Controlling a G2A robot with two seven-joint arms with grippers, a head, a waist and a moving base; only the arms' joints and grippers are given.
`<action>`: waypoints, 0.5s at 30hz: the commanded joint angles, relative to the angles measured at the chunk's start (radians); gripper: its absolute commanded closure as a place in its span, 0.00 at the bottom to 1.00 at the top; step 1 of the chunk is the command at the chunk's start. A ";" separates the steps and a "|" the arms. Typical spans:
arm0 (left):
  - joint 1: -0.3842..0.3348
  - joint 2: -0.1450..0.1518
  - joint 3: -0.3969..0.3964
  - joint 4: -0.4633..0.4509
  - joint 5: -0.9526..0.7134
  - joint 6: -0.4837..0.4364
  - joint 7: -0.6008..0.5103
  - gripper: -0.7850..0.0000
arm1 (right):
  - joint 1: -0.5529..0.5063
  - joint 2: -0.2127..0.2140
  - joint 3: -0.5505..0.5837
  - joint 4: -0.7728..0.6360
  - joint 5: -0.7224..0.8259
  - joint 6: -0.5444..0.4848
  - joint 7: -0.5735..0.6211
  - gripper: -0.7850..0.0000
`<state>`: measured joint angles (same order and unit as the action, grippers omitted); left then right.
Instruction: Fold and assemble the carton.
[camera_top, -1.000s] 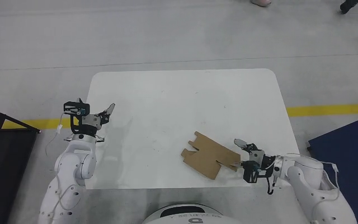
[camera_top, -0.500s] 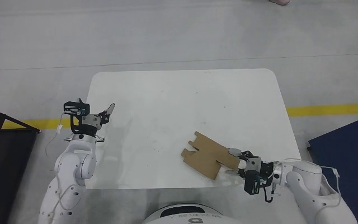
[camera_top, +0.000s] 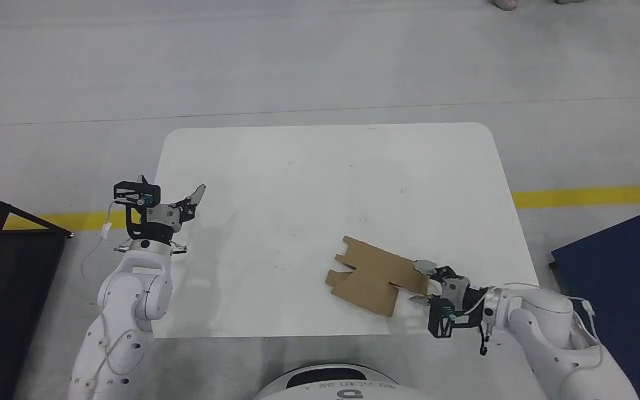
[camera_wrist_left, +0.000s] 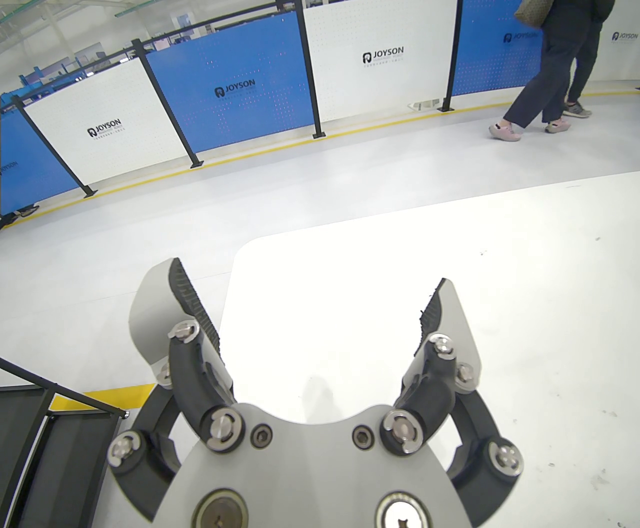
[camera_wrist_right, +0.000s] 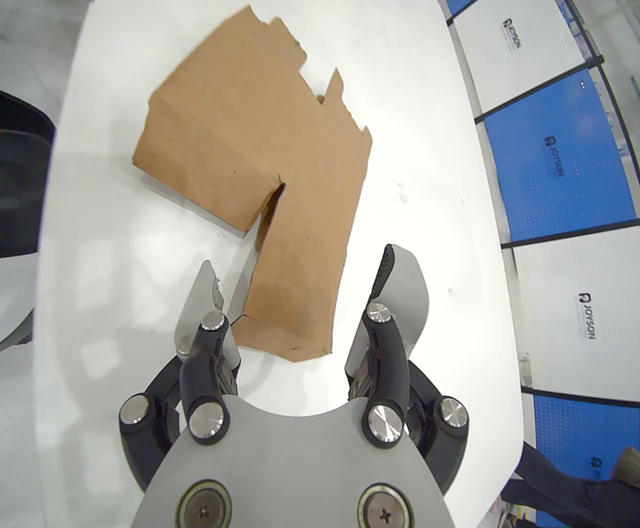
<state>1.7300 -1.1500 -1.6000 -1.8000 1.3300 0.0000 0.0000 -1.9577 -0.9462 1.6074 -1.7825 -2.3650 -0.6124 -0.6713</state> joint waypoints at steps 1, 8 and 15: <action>0.000 0.000 0.000 0.000 0.000 0.000 0.000 0.00 | -0.002 0.000 0.002 -0.002 0.007 0.017 0.023 0.42; 0.000 0.000 0.000 0.000 0.000 0.000 0.000 0.00 | -0.019 0.001 -0.024 -0.043 -0.040 0.118 0.083 0.51; 0.000 0.000 0.000 0.000 0.000 0.000 0.000 0.00 | -0.026 -0.002 -0.067 -0.080 -0.082 0.207 0.154 0.54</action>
<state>1.7300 -1.1500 -1.6000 -1.8000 1.3300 0.0000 0.0000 -1.9830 -0.9483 1.5465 -1.8594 -2.4450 -0.4139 -0.5244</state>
